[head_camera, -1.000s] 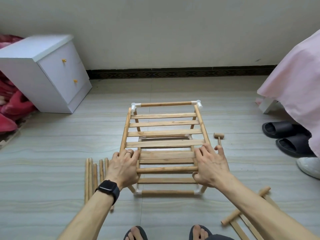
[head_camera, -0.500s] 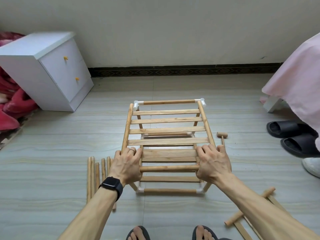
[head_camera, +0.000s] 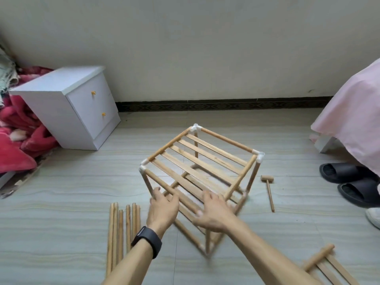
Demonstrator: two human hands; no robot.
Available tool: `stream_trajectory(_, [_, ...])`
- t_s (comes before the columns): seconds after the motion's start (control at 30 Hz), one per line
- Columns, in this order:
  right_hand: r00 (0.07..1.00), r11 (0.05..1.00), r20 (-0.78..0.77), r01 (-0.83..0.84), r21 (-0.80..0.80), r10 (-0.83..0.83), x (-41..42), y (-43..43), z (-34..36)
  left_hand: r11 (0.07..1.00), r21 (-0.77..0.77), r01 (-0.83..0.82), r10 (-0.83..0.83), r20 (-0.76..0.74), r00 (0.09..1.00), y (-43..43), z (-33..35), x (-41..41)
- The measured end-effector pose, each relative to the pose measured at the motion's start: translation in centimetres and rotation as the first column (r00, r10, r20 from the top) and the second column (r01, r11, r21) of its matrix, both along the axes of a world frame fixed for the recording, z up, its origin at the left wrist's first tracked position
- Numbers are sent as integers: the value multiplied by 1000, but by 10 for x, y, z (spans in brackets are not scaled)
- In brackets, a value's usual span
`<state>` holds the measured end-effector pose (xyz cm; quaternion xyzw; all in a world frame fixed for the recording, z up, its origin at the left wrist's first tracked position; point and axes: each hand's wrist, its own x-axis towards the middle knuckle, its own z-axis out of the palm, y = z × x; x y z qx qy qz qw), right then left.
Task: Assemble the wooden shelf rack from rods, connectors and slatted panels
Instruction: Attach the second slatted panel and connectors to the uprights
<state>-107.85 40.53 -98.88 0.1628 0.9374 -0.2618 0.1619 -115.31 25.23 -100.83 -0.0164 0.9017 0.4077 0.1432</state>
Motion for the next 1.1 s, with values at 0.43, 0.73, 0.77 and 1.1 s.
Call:
stream_trajectory(0.43, [980, 915, -142, -71, 397, 138, 38, 120, -9, 911, -386, 145, -185, -67, 980, -56, 3, -67])
stream_trajectory(0.73, [704, 699, -417, -158, 697, 575, 66, 90, -57, 776, -598, 201, -493, -376, 784, -3, -4, -27])
stream_trajectory(0.77, [722, 698, -410, -138, 703, 556, 63, 79, -55, 782, -575, 240, -509, -366, 779, 5, -10, -10])
stream_trajectory(1.1, [839, 857, -311, -303, 416, 447, 45, -24, -40, 971, 4, 237, -234, -157, 960, 5, -28, 20])
